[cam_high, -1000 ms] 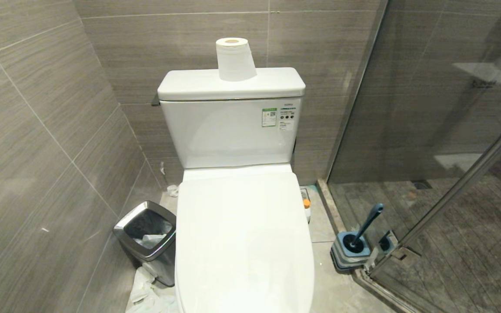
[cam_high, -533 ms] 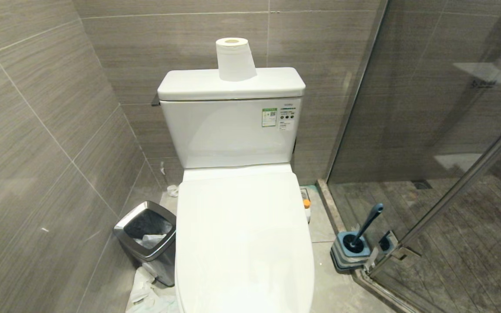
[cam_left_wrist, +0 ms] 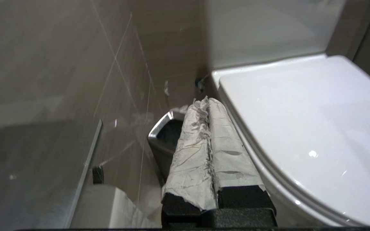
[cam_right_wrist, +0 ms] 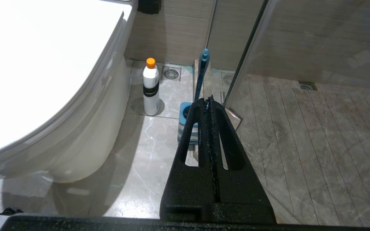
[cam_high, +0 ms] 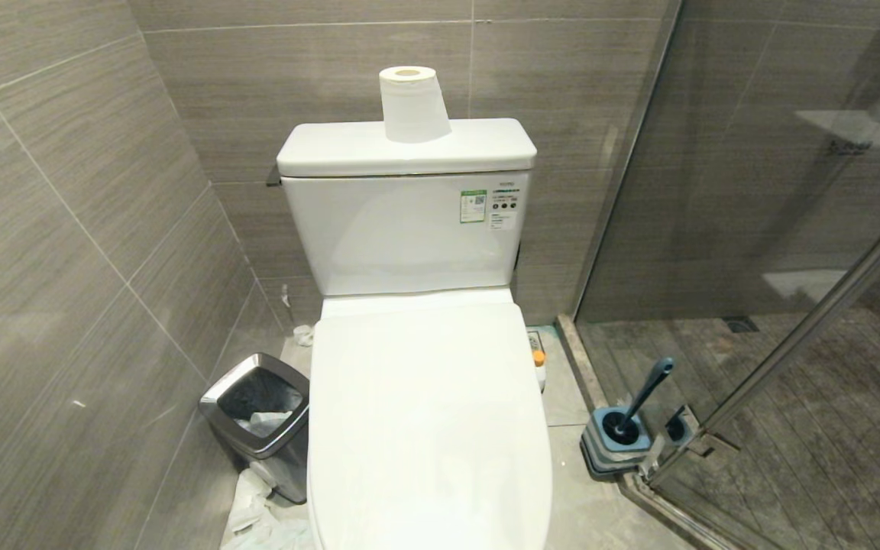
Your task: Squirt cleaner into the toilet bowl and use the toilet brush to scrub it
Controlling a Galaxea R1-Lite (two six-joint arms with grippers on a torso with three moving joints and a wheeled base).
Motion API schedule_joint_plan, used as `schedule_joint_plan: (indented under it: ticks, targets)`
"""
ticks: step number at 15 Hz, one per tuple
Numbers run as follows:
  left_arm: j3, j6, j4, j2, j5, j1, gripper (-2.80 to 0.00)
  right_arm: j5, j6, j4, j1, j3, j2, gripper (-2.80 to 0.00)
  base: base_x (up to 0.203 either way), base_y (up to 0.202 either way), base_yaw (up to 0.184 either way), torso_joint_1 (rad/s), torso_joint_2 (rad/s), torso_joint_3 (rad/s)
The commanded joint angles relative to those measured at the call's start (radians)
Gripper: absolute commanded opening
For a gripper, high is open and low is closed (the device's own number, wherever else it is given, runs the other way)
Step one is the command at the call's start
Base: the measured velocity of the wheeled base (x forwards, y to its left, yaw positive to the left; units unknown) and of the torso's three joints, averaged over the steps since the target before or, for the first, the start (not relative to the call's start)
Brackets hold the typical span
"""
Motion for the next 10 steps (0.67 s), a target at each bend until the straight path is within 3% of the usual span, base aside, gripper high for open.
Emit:
schedule_joint_plan:
  ticks: [1, 2, 7, 10]
  targets:
    - [0.122, 0.002, -0.08, -0.005, 0.018, 0.0, -2.8, 0.001, -0.001, 0.0, 0.0, 0.0, 0.002, -2.8, 0.0, 0.0, 0.0, 0.0, 0.0, 0.0]
    - [0.161, 0.001, -0.108, -0.005, 0.031, 0.0, -2.8, 0.001, -0.001, 0.0, 0.0, -0.001, 0.002, -2.8, 0.0, 0.0, 0.0, 0.0, 0.0, 0.0]
    - [0.161, 0.019, 0.022, -0.005, -0.038, -0.001, -2.8, 0.001, -0.002, 0.0, 0.0, -0.001, 0.002, -2.8, 0.0, 0.0, 0.0, 0.0, 0.0, 0.0]
    - [0.157, -0.015, 0.033, -0.005, -0.041, -0.004, -2.8, 0.001, -0.001, 0.0, 0.0, 0.001, 0.002, -2.8, 0.0, 0.0, 0.0, 0.0, 0.0, 0.0]
